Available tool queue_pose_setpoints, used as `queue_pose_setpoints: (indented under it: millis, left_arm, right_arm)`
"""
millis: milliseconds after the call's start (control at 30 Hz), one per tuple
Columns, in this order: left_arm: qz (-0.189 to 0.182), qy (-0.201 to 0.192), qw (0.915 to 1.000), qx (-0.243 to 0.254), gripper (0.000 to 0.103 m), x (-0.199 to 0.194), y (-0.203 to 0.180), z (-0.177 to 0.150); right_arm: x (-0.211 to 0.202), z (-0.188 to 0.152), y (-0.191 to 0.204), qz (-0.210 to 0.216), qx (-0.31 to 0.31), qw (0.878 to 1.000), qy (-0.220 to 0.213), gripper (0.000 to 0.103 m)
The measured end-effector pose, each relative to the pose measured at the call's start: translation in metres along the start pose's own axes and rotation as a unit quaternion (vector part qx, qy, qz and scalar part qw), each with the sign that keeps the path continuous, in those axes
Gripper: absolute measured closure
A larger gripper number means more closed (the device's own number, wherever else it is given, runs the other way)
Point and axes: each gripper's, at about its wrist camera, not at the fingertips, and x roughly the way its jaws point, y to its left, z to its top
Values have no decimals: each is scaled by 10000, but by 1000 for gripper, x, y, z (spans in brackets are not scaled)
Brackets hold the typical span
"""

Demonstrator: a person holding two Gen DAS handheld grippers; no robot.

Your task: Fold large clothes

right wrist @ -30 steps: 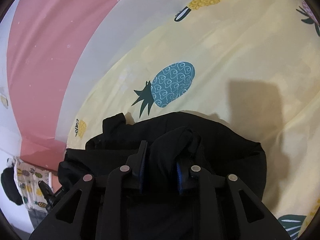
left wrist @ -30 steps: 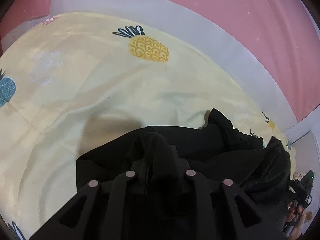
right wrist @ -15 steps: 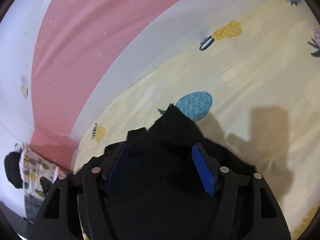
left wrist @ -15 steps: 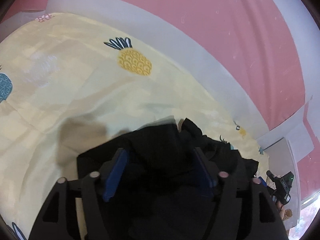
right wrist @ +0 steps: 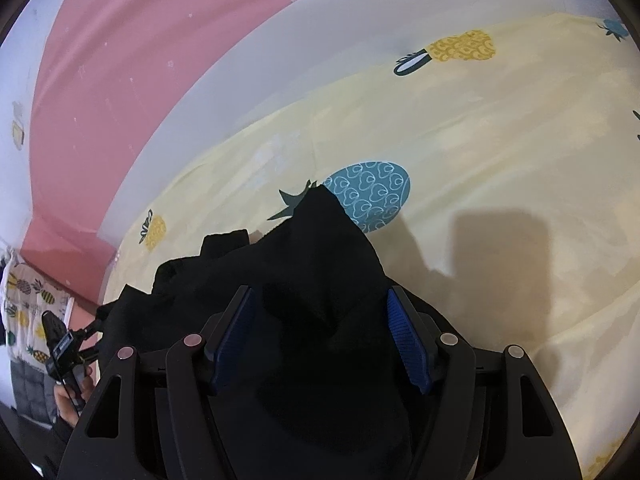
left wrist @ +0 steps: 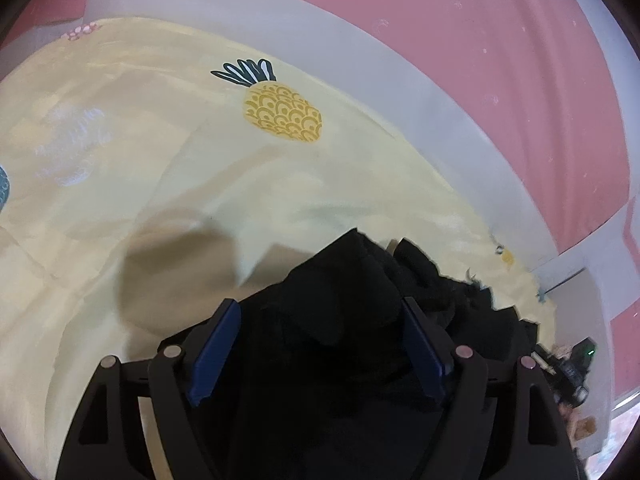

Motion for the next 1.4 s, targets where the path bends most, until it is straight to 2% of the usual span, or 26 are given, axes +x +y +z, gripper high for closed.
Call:
queue_pose_setpoints:
  millis: [33,100,133,333,433,500,567,733,767,800,833,867,900,933,1000,1133,1200,1233,1267,1300,1400]
  left_arm:
    - [-65,-83,9999,-38,22,-3,3,0]
    - [-78,-178,9998,-22,18,-6,7,0]
    - [-63,-158,9999,2,16,-4,7,-1]
    - [-130,160,9996,180,16,15,3,0]
    - [-474,240,9985,101,16,14,7,0]
    - [-697,231,9972,137,15,9,11,-2]
    - [-716,254,9968,237,14,7,13,-4]
    - [-595,578,9950,551,13,21,8,-12]
    - [-487,599,9946,692,14,25,3,-14]
    - [-355,583,9942,830,16,28,-2,-15]
    - [-188,511,9940,949,32,30,-8,-16]
    - [-57,427,9941,998,39,30,-11,-16]
    - [121,335,9945,987,52,30,-13,-15]
    - [235,216,9949,960,69,28,-14,-13]
    - [351,61,9950,937,78,21,-17,-11]
    - [507,-362,9922,1077,83,2,-34,-3]
    - [560,-535,9909,1099,83,-1,-43,4]
    - [652,-575,9897,1136,83,3,-49,8]
    - [755,-586,9883,1191,83,9,-54,12]
    - [917,-557,9864,1244,83,19,-59,15]
    - [1293,-378,9808,1407,82,53,-60,11]
  right_arm:
    - [0,0,0,-16,-19,10000,-17,45]
    - [0,0,-2,-99,-77,9999,8,60]
    - [0,0,-3,-114,-99,9999,28,61]
    - [3,6,-4,-120,-63,9999,54,61]
    - [5,9,0,-141,-131,9998,33,59]
    - [7,12,2,-24,-181,9998,33,46]
    - [7,12,3,54,-214,9998,25,44]
    - [11,9,7,-5,-376,9993,41,45]
    - [11,8,9,-96,-428,9990,-8,59]
    - [10,8,9,-141,-439,9989,-39,74]
    - [8,9,10,-144,-418,9990,-72,76]
    - [6,9,9,-145,-396,9991,-105,79]
    - [4,10,9,-173,-403,9989,-148,81]
    - [2,10,11,-218,-440,9986,-187,82]
    - [-8,11,15,-383,-509,9973,-375,85]
    - [-29,20,20,-509,-504,9944,-776,88]
    - [-29,26,24,-877,-666,9901,-869,91]
    - [-26,27,24,-1012,-702,9886,-869,92]
    - [-18,29,22,-1270,-747,9856,-835,101]
    - [-11,29,18,-1486,-738,9828,-812,103]
    - [17,25,-2,-1718,-571,9822,-511,103]
